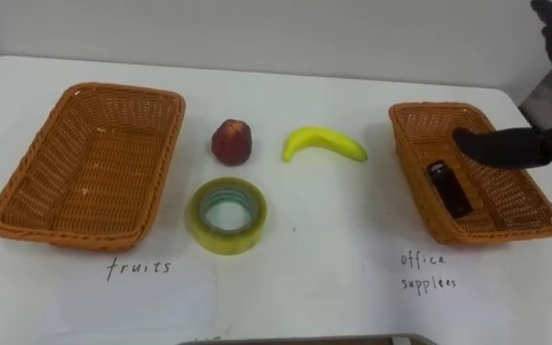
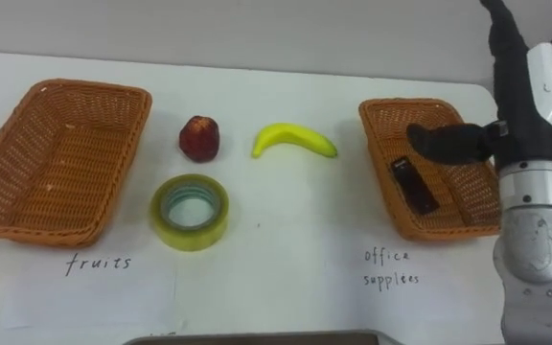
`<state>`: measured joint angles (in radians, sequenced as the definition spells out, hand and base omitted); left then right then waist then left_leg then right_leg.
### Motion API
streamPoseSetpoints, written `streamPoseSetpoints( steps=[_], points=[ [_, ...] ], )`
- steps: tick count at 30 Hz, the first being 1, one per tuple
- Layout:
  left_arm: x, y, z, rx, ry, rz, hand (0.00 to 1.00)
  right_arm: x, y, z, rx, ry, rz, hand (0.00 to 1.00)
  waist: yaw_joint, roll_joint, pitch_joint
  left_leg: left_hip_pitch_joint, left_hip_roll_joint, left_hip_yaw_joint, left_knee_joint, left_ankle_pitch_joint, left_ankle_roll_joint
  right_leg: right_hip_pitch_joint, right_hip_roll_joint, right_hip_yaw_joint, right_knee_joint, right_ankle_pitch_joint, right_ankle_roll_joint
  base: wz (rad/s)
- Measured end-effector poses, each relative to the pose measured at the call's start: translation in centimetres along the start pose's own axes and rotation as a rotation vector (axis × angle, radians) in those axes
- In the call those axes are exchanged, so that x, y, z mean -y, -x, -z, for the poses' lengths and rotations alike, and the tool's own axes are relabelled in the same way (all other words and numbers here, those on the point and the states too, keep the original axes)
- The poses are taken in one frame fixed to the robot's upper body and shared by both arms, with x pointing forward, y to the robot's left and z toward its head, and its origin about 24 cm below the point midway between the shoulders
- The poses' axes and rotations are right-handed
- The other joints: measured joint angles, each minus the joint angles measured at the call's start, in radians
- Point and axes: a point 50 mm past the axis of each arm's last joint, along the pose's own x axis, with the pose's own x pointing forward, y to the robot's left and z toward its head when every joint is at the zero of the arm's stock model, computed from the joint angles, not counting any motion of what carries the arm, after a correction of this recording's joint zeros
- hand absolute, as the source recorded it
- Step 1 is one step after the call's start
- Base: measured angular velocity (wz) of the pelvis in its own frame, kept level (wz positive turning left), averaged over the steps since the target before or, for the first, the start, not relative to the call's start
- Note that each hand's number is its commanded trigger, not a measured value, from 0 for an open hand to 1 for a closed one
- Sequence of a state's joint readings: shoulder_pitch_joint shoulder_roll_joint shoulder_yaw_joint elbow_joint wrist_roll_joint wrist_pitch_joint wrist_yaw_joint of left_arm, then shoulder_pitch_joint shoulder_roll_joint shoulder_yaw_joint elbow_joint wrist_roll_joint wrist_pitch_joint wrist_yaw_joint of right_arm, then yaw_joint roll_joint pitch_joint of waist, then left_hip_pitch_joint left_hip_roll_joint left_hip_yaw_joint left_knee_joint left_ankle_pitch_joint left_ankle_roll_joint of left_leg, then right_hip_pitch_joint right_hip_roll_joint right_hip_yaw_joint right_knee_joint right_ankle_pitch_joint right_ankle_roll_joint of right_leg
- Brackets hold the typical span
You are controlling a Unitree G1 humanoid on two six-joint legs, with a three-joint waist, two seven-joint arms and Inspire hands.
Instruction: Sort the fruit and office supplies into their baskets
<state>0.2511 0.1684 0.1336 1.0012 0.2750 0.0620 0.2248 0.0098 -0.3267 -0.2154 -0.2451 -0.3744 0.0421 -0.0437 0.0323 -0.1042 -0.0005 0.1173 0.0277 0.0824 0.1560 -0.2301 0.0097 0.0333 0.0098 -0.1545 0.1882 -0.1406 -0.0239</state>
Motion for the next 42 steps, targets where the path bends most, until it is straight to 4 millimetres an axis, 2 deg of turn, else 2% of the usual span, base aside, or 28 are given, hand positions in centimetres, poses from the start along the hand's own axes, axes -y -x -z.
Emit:
streamPoseSetpoints(
  steps=[6, 10, 16, 24, 27, 33, 42],
  points=[
    [0.4, 0.0, 0.4, -0.021, -0.024, 0.016, 0.00, -0.7, -0.3, -1.3, 0.052, -0.076, -0.027, 0.00, 0.003, 0.001, 0.0009, -0.004, 0.000, -0.002, -0.004, 0.000, 0.000, -0.003, 0.000, -0.002, 0.002, 0.001, -0.001, 0.00],
    [0.4, -0.1, -0.3, -0.004, -0.022, 0.014, 0.00, -1.5, -0.5, -2.4, 0.094, -0.149, -0.085, 0.00, 0.005, -0.001, -0.0007, -0.012, 0.000, -0.003, -0.003, 0.000, 0.000, -0.012, 0.000, -0.003, 0.002, 0.001, -0.002, 0.00],
    [0.6, -0.1, -0.4, 0.003, -0.035, 0.014, 0.00, -2.3, -0.7, -3.0, 0.113, -0.223, -0.139, 0.00, 0.007, -0.001, -0.0002, -0.019, 0.000, -0.001, 0.006, 0.000, 0.000, -0.014, -0.003, -0.009, -0.001, 0.002, -0.001, 0.01],
    [0.6, -0.2, -0.8, 0.009, -0.034, 0.026, 0.00, -2.5, -1.0, -3.5, 0.135, -0.277, -0.179, 0.00, 0.047, -0.007, 0.0042, -0.020, 0.000, -0.001, 0.007, 0.001, 0.000, -0.014, -0.004, -0.010, -0.002, 0.002, -0.001, 0.00],
    [0.7, -0.2, -0.9, 0.010, -0.036, 0.041, 0.00, -3.3, -0.8, -3.9, 0.145, -0.294, -0.230, 0.00, 0.058, -0.007, 0.0050, -0.019, 0.000, -0.002, 0.005, 0.001, 0.000, -0.013, -0.002, -0.010, -0.001, 0.002, -0.001, 0.00],
    [0.8, -0.4, -1.2, 0.000, -0.047, 0.057, 0.00, -6.5, -0.3, -4.3, 0.150, -0.303, -0.419, 0.00, 0.071, -0.015, 0.0085, -0.021, -0.002, -0.012, 0.003, 0.000, 0.000, -0.009, -0.004, -0.017, -0.001, 0.002, -0.001, 0.05],
    [1.1, -0.5, -1.8, 0.005, -0.080, 0.097, 0.00, -8.0, -0.8, -4.2, 0.122, -0.306, -0.501, 0.00, 0.108, -0.020, 0.0110, -0.030, -0.003, -0.032, 0.012, 0.001, 0.001, -0.009, -0.008, -0.042, -0.003, 0.002, 0.000, 0.06]
  ],
)
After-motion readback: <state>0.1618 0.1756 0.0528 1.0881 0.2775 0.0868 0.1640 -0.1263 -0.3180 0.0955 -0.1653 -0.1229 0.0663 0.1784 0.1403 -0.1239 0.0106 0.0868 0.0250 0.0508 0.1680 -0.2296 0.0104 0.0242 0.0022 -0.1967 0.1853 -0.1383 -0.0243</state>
